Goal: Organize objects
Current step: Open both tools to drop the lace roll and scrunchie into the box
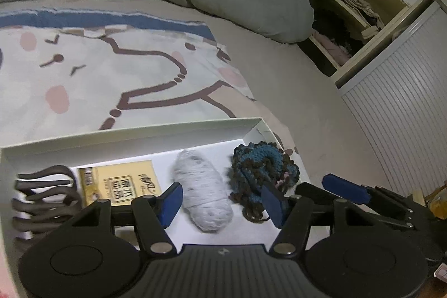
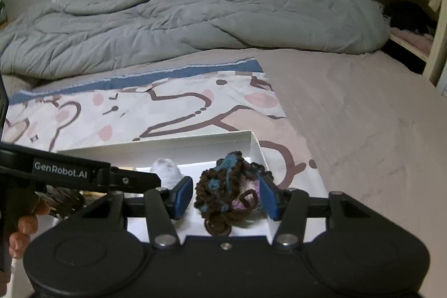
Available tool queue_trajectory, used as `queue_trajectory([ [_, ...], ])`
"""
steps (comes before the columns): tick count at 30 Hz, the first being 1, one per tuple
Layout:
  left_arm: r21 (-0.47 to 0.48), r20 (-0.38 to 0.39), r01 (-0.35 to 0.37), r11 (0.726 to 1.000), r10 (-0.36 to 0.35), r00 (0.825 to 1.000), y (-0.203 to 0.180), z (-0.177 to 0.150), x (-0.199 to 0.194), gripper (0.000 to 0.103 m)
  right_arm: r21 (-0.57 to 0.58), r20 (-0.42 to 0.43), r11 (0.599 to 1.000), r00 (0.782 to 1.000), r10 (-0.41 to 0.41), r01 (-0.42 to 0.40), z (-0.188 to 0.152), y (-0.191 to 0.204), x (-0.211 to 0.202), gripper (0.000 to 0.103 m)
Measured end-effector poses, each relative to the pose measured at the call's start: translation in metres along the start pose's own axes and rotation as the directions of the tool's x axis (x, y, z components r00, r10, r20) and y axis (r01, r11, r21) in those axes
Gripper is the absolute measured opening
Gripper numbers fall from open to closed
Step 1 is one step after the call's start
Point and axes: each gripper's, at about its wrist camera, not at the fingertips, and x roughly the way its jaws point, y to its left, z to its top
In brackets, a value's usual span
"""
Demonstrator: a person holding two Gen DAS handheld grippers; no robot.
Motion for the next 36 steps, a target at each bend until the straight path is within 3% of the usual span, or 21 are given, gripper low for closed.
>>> queue_trajectory([
  [25, 0.123, 0.076, -0.128, 0.984, 0.119, 0.990, -0.011, -0.016, -0.122, 0.063, 0.103, 0.060, 0.995, 0.998, -0.002, -0.004, 0.000, 0.034, -0.090, 0.055],
  [30, 0.138, 0.091, -0.146, 0.980, 0.135, 0.987, -0.010, -0.023, -0.142, 0.065, 0.104, 0.077, 0.995, 0.997, 0.002, -0.010, -0.005, 0.042, -0.105, 0.057],
  [36, 0.164, 0.125, -0.184, 0.969, 0.165, 0.978, -0.011, -0.033, -0.165, 0.076, 0.099, 0.095, 0.995, 0.996, -0.001, -0.008, -0.015, 0.050, -0.123, 0.060],
])
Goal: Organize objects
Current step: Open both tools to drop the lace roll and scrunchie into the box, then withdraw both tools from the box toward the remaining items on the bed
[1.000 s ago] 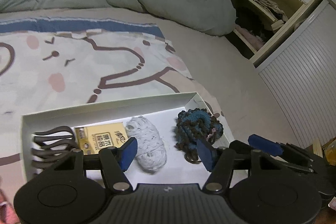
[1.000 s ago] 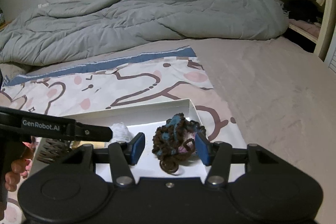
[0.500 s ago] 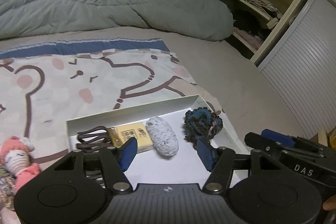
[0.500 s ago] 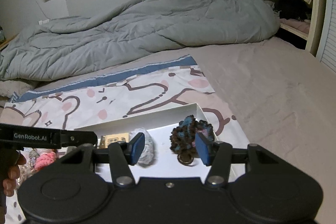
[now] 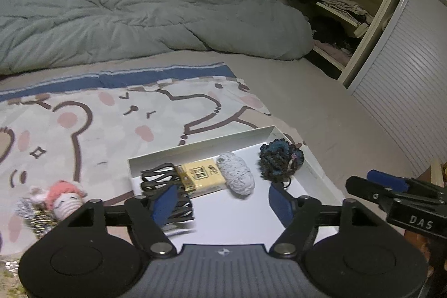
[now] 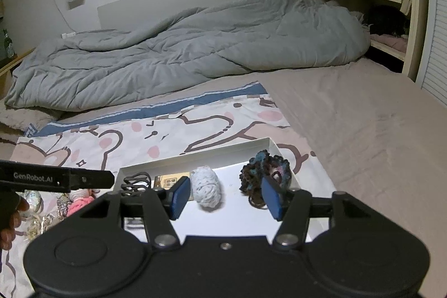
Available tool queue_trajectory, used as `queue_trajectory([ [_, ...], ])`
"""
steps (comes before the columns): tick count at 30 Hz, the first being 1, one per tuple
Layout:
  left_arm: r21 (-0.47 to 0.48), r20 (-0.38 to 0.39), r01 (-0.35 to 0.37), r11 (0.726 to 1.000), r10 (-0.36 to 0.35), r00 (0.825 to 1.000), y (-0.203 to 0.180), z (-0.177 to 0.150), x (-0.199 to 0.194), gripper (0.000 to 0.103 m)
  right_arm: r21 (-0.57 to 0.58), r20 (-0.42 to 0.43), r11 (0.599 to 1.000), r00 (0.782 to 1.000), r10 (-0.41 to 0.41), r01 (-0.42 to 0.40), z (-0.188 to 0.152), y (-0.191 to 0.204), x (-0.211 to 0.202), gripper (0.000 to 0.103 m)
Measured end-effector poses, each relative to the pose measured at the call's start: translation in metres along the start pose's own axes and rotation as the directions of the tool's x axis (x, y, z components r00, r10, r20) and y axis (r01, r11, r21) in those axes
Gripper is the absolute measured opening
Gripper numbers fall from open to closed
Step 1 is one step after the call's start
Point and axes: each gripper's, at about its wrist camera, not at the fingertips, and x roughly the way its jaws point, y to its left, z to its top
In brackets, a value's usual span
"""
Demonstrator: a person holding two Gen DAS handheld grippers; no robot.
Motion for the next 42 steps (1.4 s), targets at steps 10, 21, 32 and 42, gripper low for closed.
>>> queue_trajectory([
  [10, 0.028, 0.041, -0.060, 0.998, 0.059, 0.997, 0.007, -0.014, -0.037, 0.095, -0.019, 0.019, 1.000, 1.000, -0.005, 0.005, -0.009, 0.017, -0.026, 0.071],
  [21, 0.071, 0.067, -0.134, 0.988, 0.129, 0.989, 0.009, -0.034, -0.058, 0.103, -0.027, 0.013, 1.000, 1.000, -0.013, 0.014, -0.027, 0.029, -0.044, 0.084],
  [32, 0.093, 0.071, -0.166, 0.982, 0.160, 0.985, 0.014, -0.051, -0.067, 0.103, -0.007, 0.013, 0.998, 0.998, -0.062, 0.062, -0.043, 0.024, -0.051, 0.103],
  [42, 0.098, 0.093, -0.157, 0.983, 0.148, 0.985, 0.016, -0.056, -0.075, 0.103, -0.004, 0.017, 0.996, 0.996, -0.084, 0.084, -0.047, 0.025, -0.052, 0.103],
])
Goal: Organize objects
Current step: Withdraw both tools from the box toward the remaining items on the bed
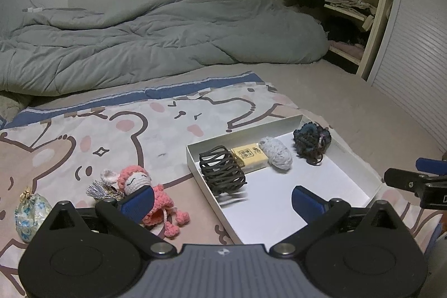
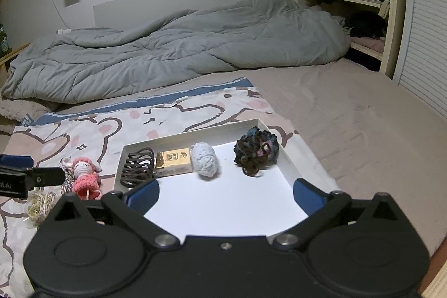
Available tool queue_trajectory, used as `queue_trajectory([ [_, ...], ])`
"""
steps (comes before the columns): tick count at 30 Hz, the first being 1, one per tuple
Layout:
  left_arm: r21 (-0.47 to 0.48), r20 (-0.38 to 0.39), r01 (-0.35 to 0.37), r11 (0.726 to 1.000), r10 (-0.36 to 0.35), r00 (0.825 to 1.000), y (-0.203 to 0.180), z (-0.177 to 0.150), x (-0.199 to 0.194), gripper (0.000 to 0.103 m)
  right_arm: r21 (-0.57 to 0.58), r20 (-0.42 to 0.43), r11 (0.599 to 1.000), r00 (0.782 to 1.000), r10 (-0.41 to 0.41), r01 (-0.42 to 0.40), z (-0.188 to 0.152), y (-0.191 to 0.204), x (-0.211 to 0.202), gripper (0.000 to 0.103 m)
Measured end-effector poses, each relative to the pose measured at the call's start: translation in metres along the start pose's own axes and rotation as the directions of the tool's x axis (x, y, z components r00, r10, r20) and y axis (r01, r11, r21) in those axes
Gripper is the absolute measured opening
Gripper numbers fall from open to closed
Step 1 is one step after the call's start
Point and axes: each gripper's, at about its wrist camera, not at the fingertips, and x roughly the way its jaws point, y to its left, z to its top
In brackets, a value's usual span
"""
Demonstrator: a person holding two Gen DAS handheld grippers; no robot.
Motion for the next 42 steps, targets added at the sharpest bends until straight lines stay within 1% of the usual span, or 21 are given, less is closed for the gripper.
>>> queue_trajectory([
  [4, -0.003, 0.011, -0.008, 1.000, 0.008, 1.000, 0.005, -0.001, -0.003, 0.103, 0.004, 0.007, 1.000, 1.000, 0.012, -0.012, 0.000, 0.005, -0.003, 0.103],
  [8, -0.011, 0.015, -0.032, 0.999, 0.032, 0.999, 0.018, -0.003, -0.007, 0.103, 0.015, 0.011, 1.000, 1.000, 0.021, -0.021, 0.001, 0.011, -0.002, 0.103],
  [14, -0.049, 0.018, -0.083, 0.995, 0.084, 0.996, 0.049, -0.004, -0.015, 0.103, 0.022, 0.017, 0.998, 0.998, 0.063, -0.063, 0.004, 0.025, 0.005, 0.103],
  [22, -0.117, 0.025, -0.149, 0.982, 0.153, 0.988, 0.095, -0.006, -0.032, 0.103, 0.000, 0.022, 0.992, 0.992, 0.128, -0.128, 0.009, 0.057, 0.015, 0.103],
  [26, -0.145, 0.029, -0.195, 0.970, 0.201, 0.979, 0.116, -0.009, -0.042, 0.103, -0.010, 0.024, 0.986, 0.986, 0.167, -0.167, 0.011, 0.072, 0.019, 0.103],
  [32, -0.166, 0.015, -0.272, 0.948, 0.278, 0.960, 0.143, -0.013, -0.049, 0.103, -0.043, 0.003, 0.974, 0.975, 0.222, -0.222, 0.019, 0.102, 0.027, 0.103],
  [38, -0.208, -0.016, -0.304, 0.930, 0.308, 0.951, 0.161, -0.015, -0.047, 0.103, -0.097, -0.018, 0.956, 0.961, 0.275, -0.276, 0.035, 0.130, 0.034, 0.103],
  [42, -0.212, -0.048, -0.323, 0.922, 0.320, 0.946, 0.167, -0.017, -0.040, 0.103, -0.096, -0.035, 0.944, 0.949, 0.314, -0.316, 0.045, 0.146, 0.047, 0.103],
])
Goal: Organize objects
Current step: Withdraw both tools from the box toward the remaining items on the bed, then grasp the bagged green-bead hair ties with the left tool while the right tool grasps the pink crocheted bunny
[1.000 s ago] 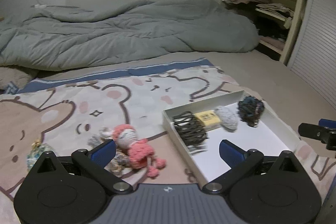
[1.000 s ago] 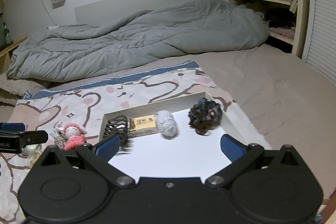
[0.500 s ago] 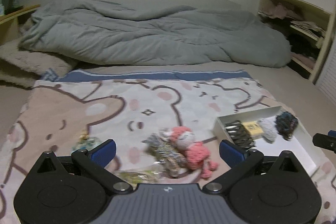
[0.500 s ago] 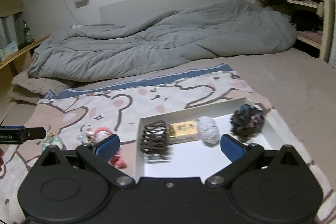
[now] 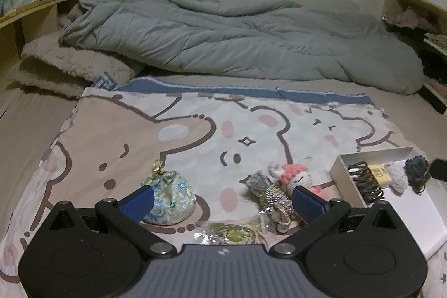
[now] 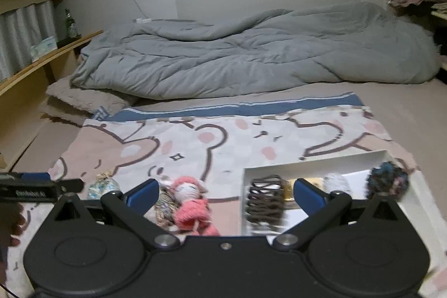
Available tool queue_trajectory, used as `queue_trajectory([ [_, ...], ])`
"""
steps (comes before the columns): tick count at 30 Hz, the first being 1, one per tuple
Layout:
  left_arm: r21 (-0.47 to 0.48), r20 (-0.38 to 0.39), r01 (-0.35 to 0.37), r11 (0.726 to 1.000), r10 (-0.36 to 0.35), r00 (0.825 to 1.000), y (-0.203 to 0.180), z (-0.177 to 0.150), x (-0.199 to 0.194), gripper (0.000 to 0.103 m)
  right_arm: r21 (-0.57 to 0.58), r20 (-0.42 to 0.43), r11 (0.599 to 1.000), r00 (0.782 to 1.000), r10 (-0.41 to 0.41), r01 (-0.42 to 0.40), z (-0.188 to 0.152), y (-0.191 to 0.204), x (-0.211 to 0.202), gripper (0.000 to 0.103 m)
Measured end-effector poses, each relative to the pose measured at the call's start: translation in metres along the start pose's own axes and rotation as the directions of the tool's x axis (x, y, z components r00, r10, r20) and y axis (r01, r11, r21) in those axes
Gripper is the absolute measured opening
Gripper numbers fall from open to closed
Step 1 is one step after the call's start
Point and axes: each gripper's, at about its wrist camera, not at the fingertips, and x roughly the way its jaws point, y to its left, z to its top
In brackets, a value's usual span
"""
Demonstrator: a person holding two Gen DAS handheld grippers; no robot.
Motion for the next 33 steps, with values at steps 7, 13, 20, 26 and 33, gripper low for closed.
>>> queue_trajectory([
  [7, -0.026, -0.089, -0.011, 1.000, 0.009, 0.996, 0.002, -0.006, 0.018, 0.103, -0.044, -0.056, 0.998, 0.998, 0.040, -0.042, 0.011, 0.016, 0.043, 0.103],
  [13, -0.084, -0.205, -0.013, 0.996, -0.005, 0.979, 0.005, -0.012, 0.042, 0.103, -0.090, -0.050, 0.990, 0.993, 0.105, -0.109, 0.008, 0.030, 0.075, 0.103],
  [20, -0.211, -0.315, 0.016, 0.977, -0.084, 0.945, 0.008, -0.019, 0.076, 0.103, -0.127, -0.156, 0.986, 0.984, 0.085, -0.106, -0.004, 0.035, 0.120, 0.084],
  [26, -0.238, -0.378, 0.024, 0.971, -0.115, 0.919, 0.001, -0.022, 0.105, 0.103, -0.161, -0.218, 0.975, 0.969, 0.116, -0.153, -0.011, 0.041, 0.145, 0.078],
  [33, -0.162, -0.440, -0.014, 0.987, -0.059, 0.896, -0.009, -0.032, 0.130, 0.103, -0.112, -0.281, 0.983, 0.953, 0.111, -0.147, -0.019, 0.032, 0.172, 0.069],
])
